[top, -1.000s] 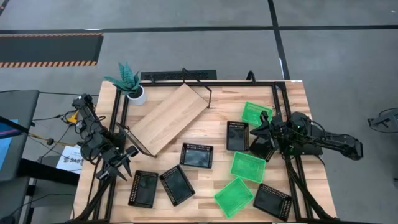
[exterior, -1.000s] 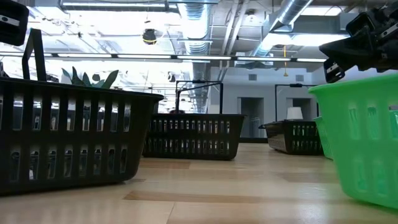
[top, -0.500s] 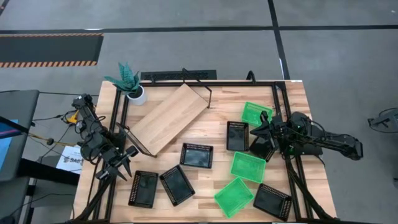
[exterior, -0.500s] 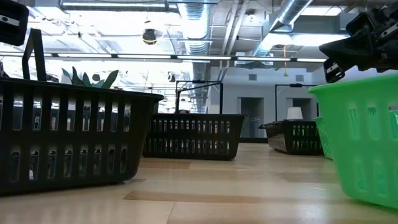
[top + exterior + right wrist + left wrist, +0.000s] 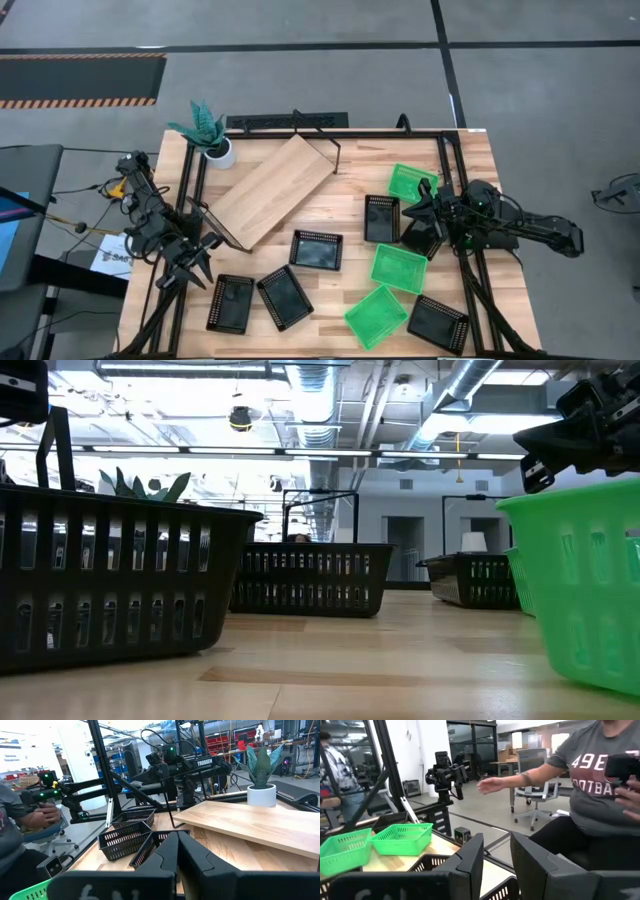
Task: Stack baskets on shelf by color
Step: Put the black bin on the shelf
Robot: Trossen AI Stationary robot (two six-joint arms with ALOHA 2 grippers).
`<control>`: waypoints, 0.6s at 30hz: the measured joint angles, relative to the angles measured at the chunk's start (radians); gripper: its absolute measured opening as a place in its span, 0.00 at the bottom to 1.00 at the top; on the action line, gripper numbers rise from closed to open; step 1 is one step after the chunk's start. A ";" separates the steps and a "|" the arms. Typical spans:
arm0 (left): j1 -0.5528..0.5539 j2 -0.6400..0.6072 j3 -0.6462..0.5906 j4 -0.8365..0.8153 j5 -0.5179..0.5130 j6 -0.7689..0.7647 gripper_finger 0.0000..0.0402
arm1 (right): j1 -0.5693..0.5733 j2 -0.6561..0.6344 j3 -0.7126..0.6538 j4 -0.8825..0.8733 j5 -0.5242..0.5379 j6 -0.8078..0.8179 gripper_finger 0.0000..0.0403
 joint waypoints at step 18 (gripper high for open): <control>0.000 0.000 0.000 0.198 0.124 0.122 0.21 | 0.007 -0.001 0.000 0.056 0.015 0.127 0.08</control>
